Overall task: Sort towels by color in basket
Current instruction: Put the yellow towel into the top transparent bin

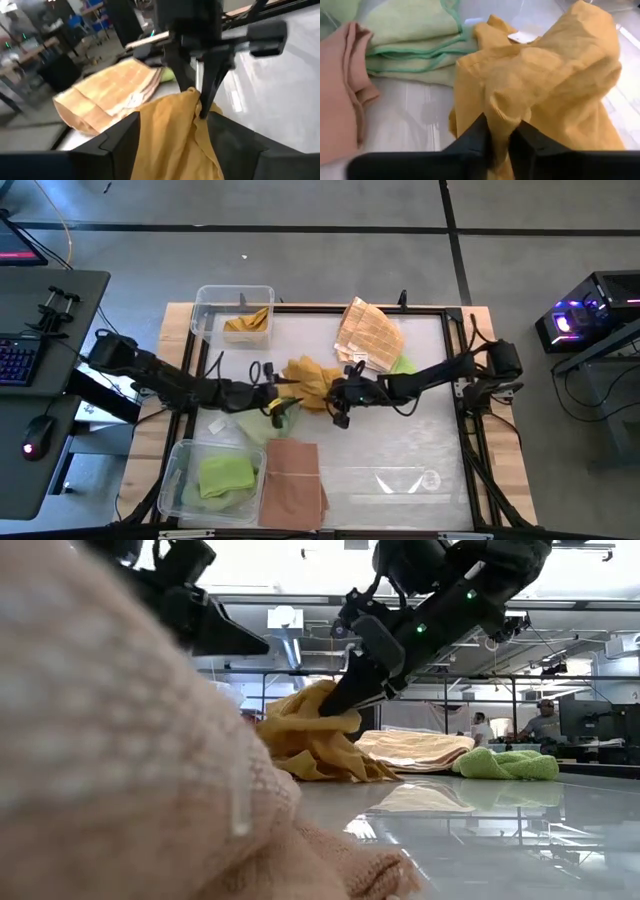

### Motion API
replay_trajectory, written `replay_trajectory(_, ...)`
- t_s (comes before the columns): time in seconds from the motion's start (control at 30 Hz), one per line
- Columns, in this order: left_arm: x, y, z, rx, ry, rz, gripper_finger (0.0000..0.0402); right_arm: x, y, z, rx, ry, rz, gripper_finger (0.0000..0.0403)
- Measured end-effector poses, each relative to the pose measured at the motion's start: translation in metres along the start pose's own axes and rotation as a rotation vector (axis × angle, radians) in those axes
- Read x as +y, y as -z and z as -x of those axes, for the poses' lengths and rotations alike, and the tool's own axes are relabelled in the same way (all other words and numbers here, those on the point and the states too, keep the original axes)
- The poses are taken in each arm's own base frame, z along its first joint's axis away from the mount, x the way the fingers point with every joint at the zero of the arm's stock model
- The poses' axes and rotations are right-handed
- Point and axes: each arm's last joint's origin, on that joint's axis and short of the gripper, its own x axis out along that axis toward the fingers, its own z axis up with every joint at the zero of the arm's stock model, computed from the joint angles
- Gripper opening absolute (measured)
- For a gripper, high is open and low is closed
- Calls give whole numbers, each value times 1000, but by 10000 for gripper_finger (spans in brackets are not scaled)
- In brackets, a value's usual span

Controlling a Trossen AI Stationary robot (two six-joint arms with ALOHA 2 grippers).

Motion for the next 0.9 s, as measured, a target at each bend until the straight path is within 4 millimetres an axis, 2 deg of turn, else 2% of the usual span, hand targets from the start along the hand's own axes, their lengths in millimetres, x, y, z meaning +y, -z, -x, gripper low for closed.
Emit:
replay_trajectory(0.23, 6, 6, -24, 61, -13, 101, 254, -11, -11, 20, -1, 91, -67, 176)
replay_trajectory(0.4, 11, 20, -39, 139, -50, 124, 255, -12, -14, 8, -76, 89, -27, 219)
replay_trajectory(0.53, 14, 32, -49, 207, -73, 154, 255, -17, -6, -11, -88, 93, -7, 228)
replay_trajectory(0.63, 16, 42, -55, 254, -71, 174, 255, -19, 2, -18, -39, 82, 21, 224)
replay_trajectory(0.77, 18, 55, -63, 293, 39, 237, 255, -17, 4, -13, 2, 63, 26, 212)
replay_trajectory(0.9, 20, 66, -71, 334, 84, 278, 255, -5, -2, 1, -1, 30, 45, 199)
